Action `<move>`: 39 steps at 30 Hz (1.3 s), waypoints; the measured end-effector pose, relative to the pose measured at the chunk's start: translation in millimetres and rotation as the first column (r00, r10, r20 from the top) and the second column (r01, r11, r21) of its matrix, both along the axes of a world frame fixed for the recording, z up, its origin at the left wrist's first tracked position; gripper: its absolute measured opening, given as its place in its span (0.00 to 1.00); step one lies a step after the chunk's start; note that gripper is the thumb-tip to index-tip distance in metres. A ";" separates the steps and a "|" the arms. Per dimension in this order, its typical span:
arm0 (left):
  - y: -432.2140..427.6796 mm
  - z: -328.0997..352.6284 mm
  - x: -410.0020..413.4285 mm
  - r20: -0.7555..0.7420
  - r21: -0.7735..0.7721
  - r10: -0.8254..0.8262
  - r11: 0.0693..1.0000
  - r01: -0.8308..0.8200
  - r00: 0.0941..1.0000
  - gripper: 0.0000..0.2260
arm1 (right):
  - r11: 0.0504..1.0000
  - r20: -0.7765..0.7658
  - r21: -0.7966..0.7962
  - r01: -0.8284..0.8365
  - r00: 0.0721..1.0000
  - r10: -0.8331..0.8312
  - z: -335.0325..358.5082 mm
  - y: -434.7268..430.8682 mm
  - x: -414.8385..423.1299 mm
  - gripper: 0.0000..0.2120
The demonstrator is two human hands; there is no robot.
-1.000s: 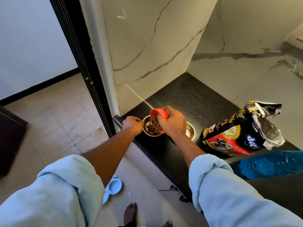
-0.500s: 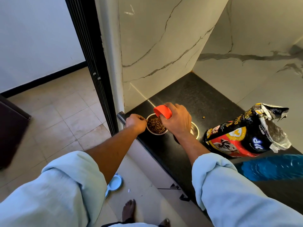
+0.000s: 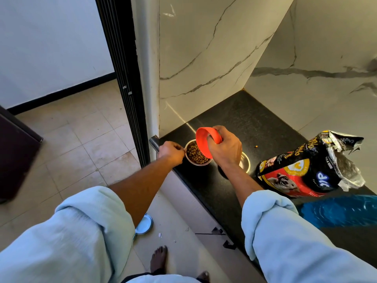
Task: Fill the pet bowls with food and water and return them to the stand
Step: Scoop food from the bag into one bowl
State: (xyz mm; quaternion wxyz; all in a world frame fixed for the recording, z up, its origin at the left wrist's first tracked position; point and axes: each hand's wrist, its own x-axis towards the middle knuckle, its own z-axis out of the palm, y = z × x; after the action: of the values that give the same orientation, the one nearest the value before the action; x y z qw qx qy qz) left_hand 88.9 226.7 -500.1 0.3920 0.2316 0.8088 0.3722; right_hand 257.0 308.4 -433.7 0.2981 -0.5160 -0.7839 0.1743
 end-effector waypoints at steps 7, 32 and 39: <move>-2.3 2.4 3.2 -0.003 -0.007 0.001 1.000 -0.001 1.000 0.04 | 0.989 0.171 0.092 -0.112 0.981 0.095 -13.3 -9.6 -4.1 0.32; 44.8 81.2 29.2 -0.150 0.072 -0.021 0.997 0.032 0.988 0.06 | 0.915 -0.297 -0.326 0.237 0.893 -0.337 65.8 22.8 31.5 0.06; 86.8 137.1 67.6 -0.118 0.221 -0.083 0.969 0.108 0.989 0.09 | 0.932 -0.283 -0.264 0.249 0.904 -0.321 132.4 44.4 78.2 0.09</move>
State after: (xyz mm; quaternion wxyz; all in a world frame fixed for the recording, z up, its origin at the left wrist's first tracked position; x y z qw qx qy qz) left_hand 156.5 313.5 -363.0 0.3361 0.3333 0.7690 0.4297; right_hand 335.2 352.8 -301.3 0.3849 -0.6202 -0.6158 0.2965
